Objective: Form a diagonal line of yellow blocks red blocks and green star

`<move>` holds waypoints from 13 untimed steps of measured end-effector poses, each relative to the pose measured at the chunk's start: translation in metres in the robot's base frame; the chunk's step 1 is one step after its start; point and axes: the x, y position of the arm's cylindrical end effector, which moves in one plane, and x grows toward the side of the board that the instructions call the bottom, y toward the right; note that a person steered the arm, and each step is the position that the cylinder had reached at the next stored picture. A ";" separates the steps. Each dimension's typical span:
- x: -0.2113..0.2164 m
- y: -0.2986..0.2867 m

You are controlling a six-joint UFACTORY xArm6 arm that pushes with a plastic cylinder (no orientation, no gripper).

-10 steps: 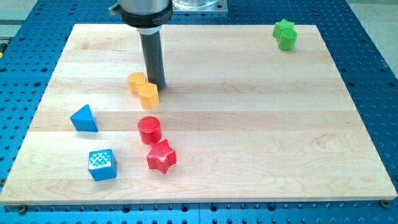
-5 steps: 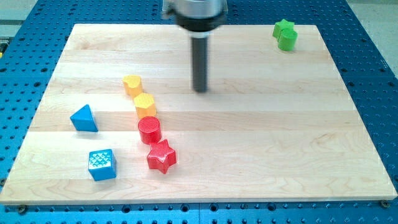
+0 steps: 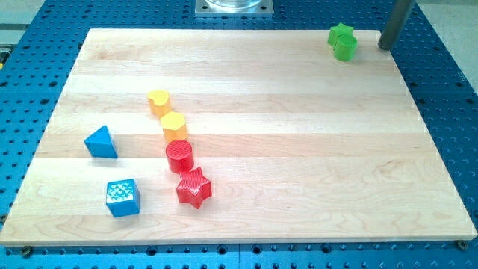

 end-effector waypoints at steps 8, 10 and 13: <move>-0.019 -0.147; -0.036 -0.121; -0.031 -0.177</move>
